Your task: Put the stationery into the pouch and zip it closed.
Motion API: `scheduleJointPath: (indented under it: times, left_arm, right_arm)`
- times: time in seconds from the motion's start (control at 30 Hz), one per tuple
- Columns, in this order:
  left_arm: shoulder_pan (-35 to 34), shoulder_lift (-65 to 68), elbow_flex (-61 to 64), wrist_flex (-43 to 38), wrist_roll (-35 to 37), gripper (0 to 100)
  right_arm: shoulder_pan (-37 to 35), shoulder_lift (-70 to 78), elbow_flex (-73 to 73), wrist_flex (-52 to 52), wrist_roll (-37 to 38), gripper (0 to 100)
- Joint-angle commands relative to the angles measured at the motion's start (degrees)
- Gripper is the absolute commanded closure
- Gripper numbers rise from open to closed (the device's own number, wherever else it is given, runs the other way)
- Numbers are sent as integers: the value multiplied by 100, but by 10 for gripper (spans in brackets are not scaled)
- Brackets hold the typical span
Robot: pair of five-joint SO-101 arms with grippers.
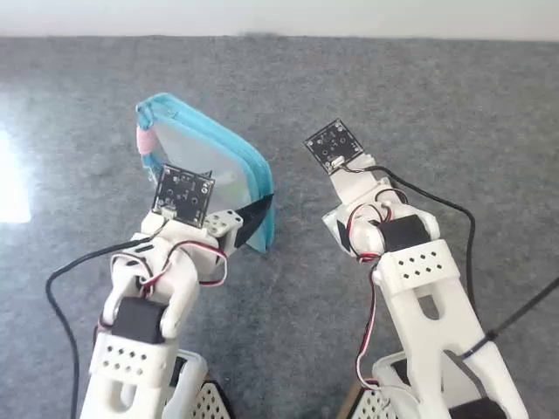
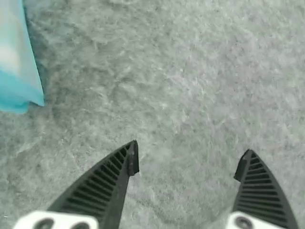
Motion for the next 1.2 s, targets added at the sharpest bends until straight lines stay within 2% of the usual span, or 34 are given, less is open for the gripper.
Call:
scheduleJointPath:
  times: [0.0, 0.13, 0.23, 0.37, 0.63, 0.83, 0.97, 1.17]
  left_arm:
    - [-141, 536, -136, -949, 62, 672]
    - [-167, 1398, -154, -1363, 79, 673]
    - [-387, 1512, -154, -1424, 123, 673]
    - [-668, 651, 145, -1345, 527, 672]
    - [-396, -1679, 1675, -1319, 527, 673]
    - [-413, -3121, 2853, -1301, 527, 673]
    - [-369, -3305, 2703, -545, 571, 673]
    - [-360, -3279, 2853, -457, 571, 673]
  right_arm:
    - [57, -22, -325, 127, -62, 674]
    - [163, -66, -325, 426, -97, 674]
    - [585, -514, -273, 409, -519, 684]
    - [945, -1701, 299, 400, -642, 790]
    - [989, -4145, 2602, -189, -580, 954]
    - [998, -5965, 3851, -48, -580, 918]
    - [998, -7046, 4299, 479, -580, 866]
    - [998, -6897, 4404, 708, -580, 813]
